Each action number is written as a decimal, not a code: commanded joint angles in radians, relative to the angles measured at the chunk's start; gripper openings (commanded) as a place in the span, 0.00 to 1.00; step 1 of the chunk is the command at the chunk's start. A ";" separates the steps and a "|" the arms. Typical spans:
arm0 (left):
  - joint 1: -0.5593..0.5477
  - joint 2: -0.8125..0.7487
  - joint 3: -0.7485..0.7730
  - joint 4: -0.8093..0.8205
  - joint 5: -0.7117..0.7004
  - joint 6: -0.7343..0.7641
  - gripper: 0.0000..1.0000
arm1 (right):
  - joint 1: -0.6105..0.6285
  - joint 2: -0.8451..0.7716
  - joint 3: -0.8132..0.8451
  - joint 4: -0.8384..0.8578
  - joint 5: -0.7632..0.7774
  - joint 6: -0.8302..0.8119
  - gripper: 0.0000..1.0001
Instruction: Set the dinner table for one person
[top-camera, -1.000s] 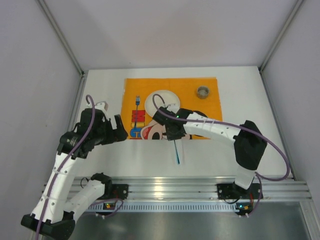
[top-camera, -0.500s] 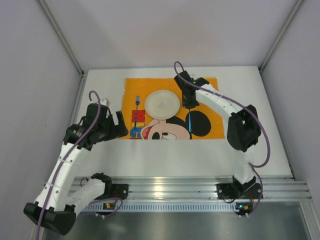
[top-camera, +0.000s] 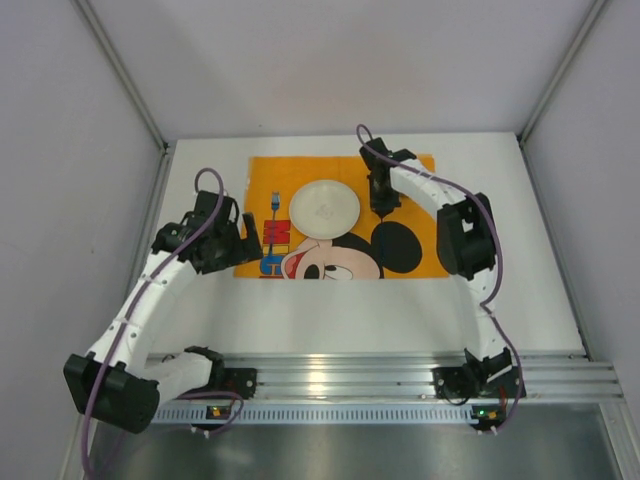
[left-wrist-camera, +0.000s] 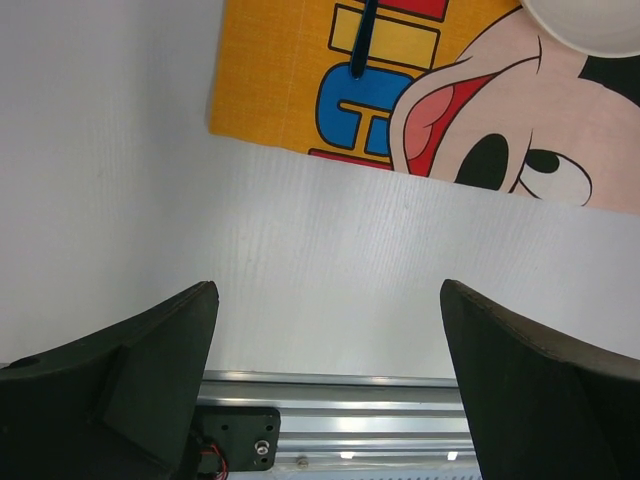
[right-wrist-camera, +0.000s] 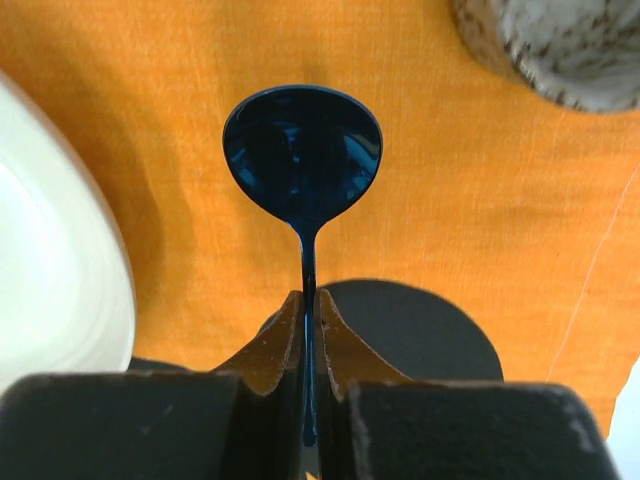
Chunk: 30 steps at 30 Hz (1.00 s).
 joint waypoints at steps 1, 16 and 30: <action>-0.003 0.033 0.057 0.065 -0.019 -0.013 0.98 | -0.031 0.021 0.083 0.005 -0.028 -0.032 0.00; -0.001 0.184 0.178 0.093 -0.061 0.005 0.98 | -0.068 -0.043 0.130 0.017 -0.092 -0.063 0.65; -0.001 0.259 0.266 0.126 -0.036 0.024 0.98 | -0.017 -0.557 -0.296 0.258 -0.209 -0.066 0.72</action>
